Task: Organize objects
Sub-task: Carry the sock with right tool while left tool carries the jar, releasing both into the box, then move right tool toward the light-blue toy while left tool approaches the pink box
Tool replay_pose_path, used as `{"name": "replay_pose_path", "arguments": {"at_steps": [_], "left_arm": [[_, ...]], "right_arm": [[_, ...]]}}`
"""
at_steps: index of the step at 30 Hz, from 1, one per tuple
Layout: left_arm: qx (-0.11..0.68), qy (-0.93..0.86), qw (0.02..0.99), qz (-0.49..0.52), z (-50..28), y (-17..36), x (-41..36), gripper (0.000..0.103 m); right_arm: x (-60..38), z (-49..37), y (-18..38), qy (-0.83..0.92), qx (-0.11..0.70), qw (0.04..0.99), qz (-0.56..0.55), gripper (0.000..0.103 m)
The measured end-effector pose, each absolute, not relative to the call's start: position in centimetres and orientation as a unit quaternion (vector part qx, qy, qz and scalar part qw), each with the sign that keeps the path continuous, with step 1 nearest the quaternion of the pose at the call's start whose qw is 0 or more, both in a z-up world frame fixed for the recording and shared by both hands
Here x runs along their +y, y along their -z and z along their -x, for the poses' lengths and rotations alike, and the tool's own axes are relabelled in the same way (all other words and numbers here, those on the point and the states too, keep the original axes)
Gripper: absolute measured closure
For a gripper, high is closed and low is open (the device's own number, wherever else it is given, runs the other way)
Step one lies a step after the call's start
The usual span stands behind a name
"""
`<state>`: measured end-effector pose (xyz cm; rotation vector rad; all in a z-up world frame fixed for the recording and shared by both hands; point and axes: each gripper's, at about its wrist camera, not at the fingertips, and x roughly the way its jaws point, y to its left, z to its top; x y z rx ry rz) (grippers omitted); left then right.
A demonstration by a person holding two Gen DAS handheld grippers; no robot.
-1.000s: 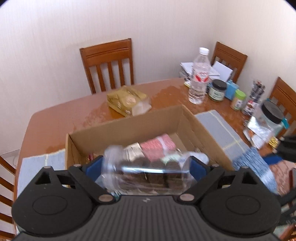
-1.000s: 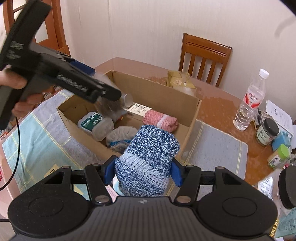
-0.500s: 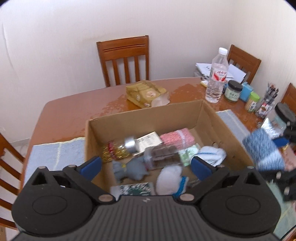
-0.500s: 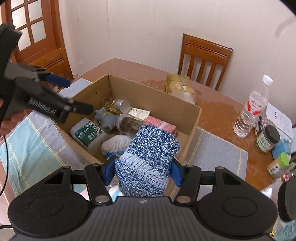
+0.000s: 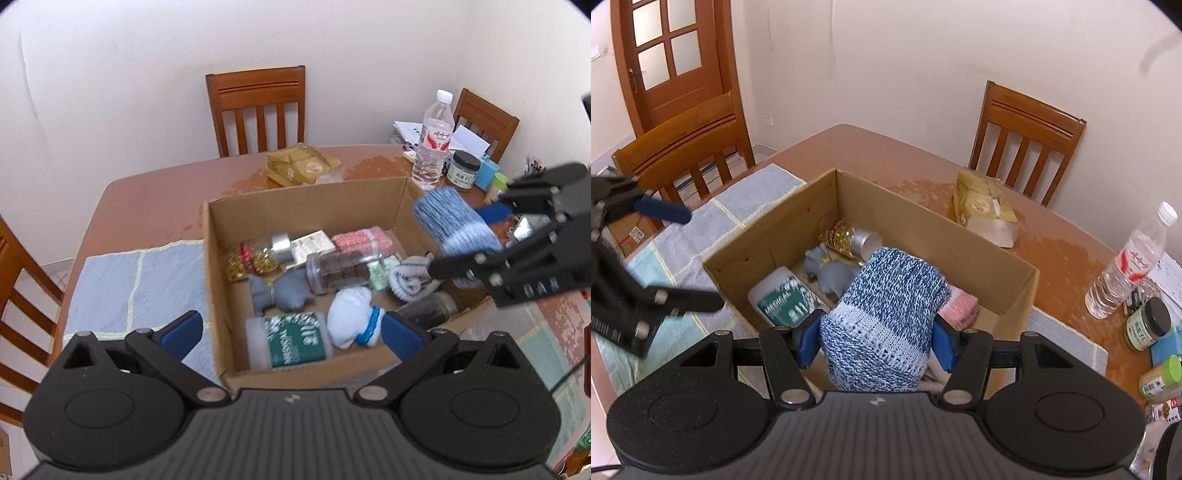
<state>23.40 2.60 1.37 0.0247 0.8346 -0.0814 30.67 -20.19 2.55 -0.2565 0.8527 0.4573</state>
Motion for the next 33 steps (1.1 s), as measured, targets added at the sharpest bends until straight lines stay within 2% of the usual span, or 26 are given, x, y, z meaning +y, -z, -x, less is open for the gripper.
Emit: {"name": "replay_pose_path", "arguments": {"at_steps": [2, 3, 5, 9, 22, 33], "left_arm": [[0.405, 0.032, 0.913, -0.017, -22.8, -1.3, 3.1, 0.001], [0.406, 0.031, 0.913, -0.020, -22.5, -1.2, 3.3, 0.001], [0.407, 0.027, 0.913, -0.025, -22.0, -1.1, 3.6, 0.001], [0.406, 0.025, 0.913, -0.034, -21.0, -0.9, 4.1, 0.001], [0.420, 0.032, 0.907, -0.027, -19.5, 0.7, 4.5, 0.001], [0.436, 0.033, 0.899, -0.027, -18.2, 2.7, 4.2, 0.001]], "right_arm": [[-19.5, -31.1, -2.6, -0.214, 0.406, 0.880, 0.120, 0.030], [-19.2, -31.3, -2.7, -0.208, 0.404, 0.883, 0.118, 0.019], [-18.7, -31.2, -3.0, -0.202, 0.395, 0.889, 0.117, 0.008], [-18.1, -30.6, -3.4, -0.194, 0.383, 0.895, 0.119, 0.000], [-19.0, -27.3, -1.9, -0.133, 0.401, 0.899, 0.113, 0.000], [-21.3, -23.8, 0.6, -0.099, 0.423, 0.900, 0.048, 0.000]]}}
